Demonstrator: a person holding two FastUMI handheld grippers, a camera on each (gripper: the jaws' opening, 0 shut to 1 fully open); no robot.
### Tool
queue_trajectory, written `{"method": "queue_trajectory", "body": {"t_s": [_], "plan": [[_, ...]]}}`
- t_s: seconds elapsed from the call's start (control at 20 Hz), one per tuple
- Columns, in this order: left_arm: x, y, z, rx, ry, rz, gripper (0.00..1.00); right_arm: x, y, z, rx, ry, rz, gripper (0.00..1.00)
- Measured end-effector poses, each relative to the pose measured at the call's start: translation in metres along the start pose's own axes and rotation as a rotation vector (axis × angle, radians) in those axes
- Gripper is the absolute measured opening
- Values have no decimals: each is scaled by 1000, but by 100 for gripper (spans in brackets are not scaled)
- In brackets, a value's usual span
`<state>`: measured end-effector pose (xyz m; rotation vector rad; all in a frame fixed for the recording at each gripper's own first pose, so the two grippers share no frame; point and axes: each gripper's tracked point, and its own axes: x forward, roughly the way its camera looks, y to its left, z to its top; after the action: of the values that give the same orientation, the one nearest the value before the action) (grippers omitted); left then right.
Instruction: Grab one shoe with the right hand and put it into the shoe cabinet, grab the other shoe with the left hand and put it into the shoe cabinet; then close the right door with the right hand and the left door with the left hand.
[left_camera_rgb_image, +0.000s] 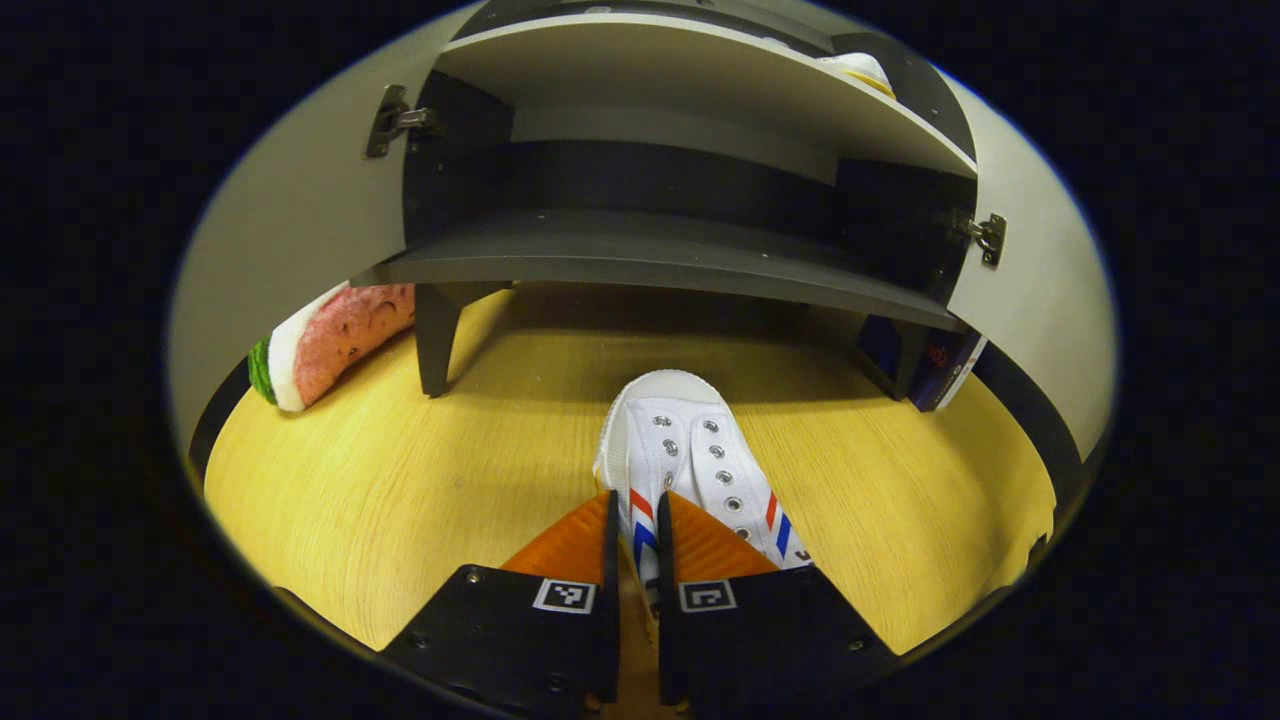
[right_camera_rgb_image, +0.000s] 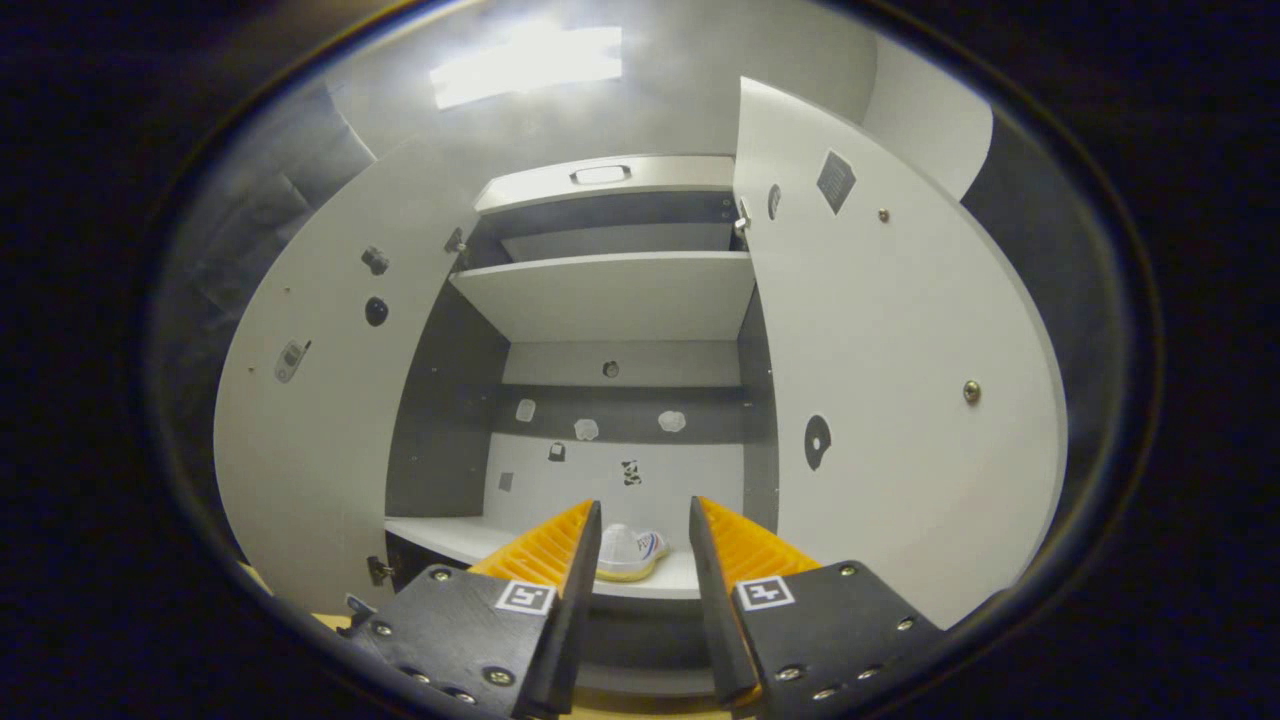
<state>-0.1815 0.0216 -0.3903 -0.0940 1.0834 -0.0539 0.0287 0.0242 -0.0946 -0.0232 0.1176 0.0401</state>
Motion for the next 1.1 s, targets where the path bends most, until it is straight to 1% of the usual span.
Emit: {"method": "queue_trajectory", "body": {"t_s": [0.1,0.2,0.25,0.35,0.4,0.45,0.55,0.75,0.85,0.95,1.1], "plan": [[-15,4,17,-9,-61,14,16,0,1,2,-4,-7,-4,57],[-37,7,44,-12,-154,21,16,0,1,4,-7,-18,-11,58],[-46,8,52,-19,-178,23,16,2,1,4,-9,-23,-10,59],[-61,9,66,-11,-200,21,13,-3,4,7,-15,-28,-2,88],[-72,9,69,-14,-200,26,12,-3,4,7,-15,-30,-3,95],[-71,9,75,-15,-239,30,10,-3,5,8,-13,-32,-1,95],[-85,8,86,-4,-263,34,7,-2,6,7,-8,-31,2,95],[-118,5,121,11,-377,33,6,1,5,1,-5,-14,1,95],[-137,5,147,23,-446,37,6,1,4,1,0,-10,2,95],[-150,1,181,35,-527,44,6,0,5,2,1,-11,8,95],[-171,0,225,71,-634,63,6,-2,7,4,-7,-16,15,95]]}}
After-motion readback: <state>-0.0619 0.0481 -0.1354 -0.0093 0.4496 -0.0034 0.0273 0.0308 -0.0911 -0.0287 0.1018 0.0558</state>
